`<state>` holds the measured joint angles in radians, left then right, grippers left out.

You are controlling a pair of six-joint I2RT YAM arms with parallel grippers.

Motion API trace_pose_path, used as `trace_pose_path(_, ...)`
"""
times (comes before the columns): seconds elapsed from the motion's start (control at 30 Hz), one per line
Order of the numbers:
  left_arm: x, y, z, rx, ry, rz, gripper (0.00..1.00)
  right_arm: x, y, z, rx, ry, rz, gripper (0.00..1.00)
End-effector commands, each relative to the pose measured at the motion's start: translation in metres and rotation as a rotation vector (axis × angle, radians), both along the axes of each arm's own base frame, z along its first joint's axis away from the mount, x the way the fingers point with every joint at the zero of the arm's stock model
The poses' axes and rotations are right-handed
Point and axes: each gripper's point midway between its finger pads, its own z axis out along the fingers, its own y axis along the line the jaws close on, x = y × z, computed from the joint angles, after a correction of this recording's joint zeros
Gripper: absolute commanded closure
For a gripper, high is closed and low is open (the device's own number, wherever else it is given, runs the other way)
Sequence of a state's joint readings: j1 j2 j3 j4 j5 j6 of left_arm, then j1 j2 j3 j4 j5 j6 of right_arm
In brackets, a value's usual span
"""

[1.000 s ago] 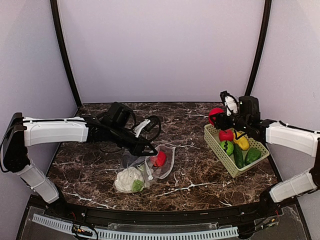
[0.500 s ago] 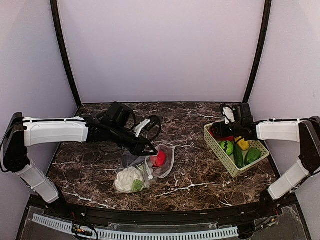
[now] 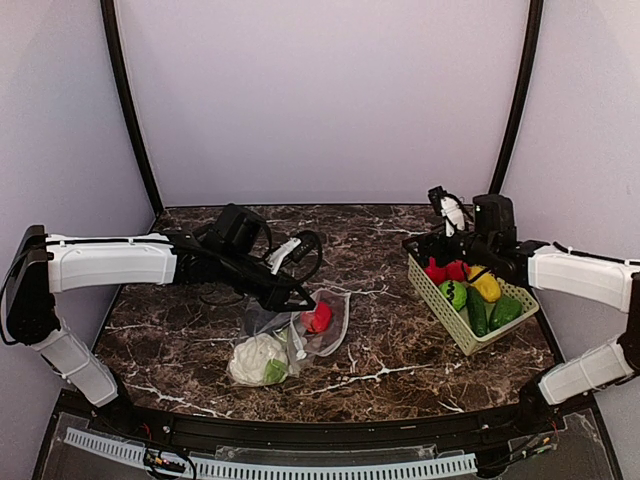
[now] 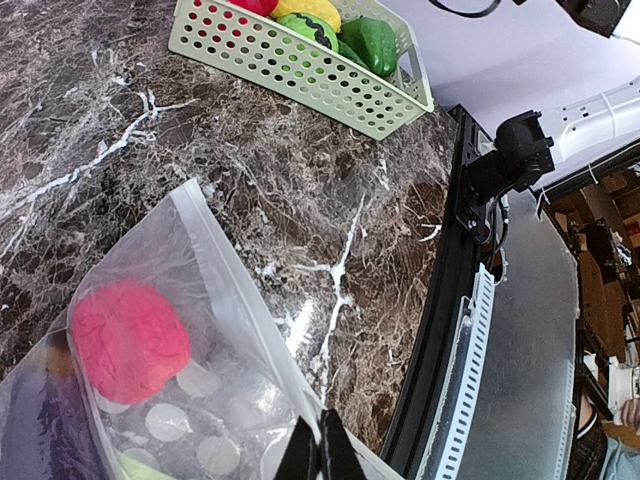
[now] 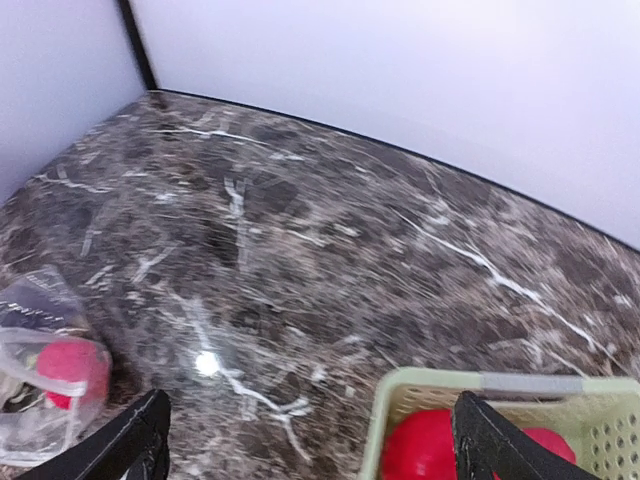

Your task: Open the zip-top bag and remove the fake food

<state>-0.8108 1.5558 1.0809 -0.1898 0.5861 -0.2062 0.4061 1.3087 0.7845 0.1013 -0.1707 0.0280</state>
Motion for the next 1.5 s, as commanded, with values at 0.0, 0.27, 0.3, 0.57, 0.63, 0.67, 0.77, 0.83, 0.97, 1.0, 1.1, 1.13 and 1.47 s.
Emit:
trace_pose_path(0.0, -0.001, -0.001, 0.018, -0.032, -0.029, -0.008, 0.99, -0.056, 0.067, 0.014, 0.065, -0.089, 0.334, 0.08)
trace_pose_path(0.27, 0.0, -0.003, 0.02, -0.043, -0.028, -0.005, 0.99, -0.115, 0.14, -0.012, 0.077, -0.093, 0.551, 0.17)
trace_pose_path(0.3, 0.0, -0.004, 0.021, -0.047, -0.03, -0.006, 0.99, -0.119, 0.146, -0.016, 0.073, -0.083, 0.565, 0.18)
trace_pose_path(0.57, 0.001, -0.005, 0.02, -0.046, -0.027, -0.006, 0.99, -0.149, 0.191, -0.035, 0.053, -0.046, 0.653, 0.25)
trace_pose_path(0.63, 0.001, -0.005, 0.02, -0.049, -0.024, -0.009, 0.99, -0.151, 0.198, -0.041, 0.046, -0.033, 0.658, 0.26)
trace_pose_path(0.67, 0.001, -0.006, 0.02, -0.05, -0.024, -0.01, 0.99, -0.149, 0.201, -0.044, 0.035, -0.026, 0.649, 0.26)
trace_pose_path(0.77, 0.0, -0.006, 0.02, -0.052, -0.021, -0.014, 0.99, -0.136, 0.208, -0.05, 0.006, -0.021, 0.609, 0.26)
trace_pose_path(0.83, 0.0, -0.006, 0.02, -0.052, -0.02, -0.015, 0.99, -0.127, 0.215, -0.055, -0.01, -0.016, 0.588, 0.26)
trace_pose_path(0.97, -0.001, -0.007, 0.022, -0.056, -0.019, -0.018, 0.99, -0.11, 0.227, -0.067, -0.043, -0.012, 0.548, 0.24)
trace_pose_path(1.0, 0.0, -0.007, 0.022, -0.057, -0.02, -0.019, 0.99, -0.107, 0.23, -0.07, -0.051, -0.008, 0.546, 0.24)
trace_pose_path(1.1, 0.0, -0.007, 0.023, -0.057, -0.021, -0.02, 0.99, -0.098, 0.237, -0.075, -0.072, -0.009, 0.529, 0.22)
trace_pose_path(1.13, 0.0, -0.007, 0.023, -0.056, -0.022, -0.02, 0.99, -0.095, 0.239, -0.077, -0.08, -0.009, 0.526, 0.21)
trace_pose_path(1.47, -0.002, -0.007, 0.021, -0.056, -0.015, -0.026, 0.99, -0.1, 0.258, -0.095, -0.07, -0.002, 0.615, 0.16)
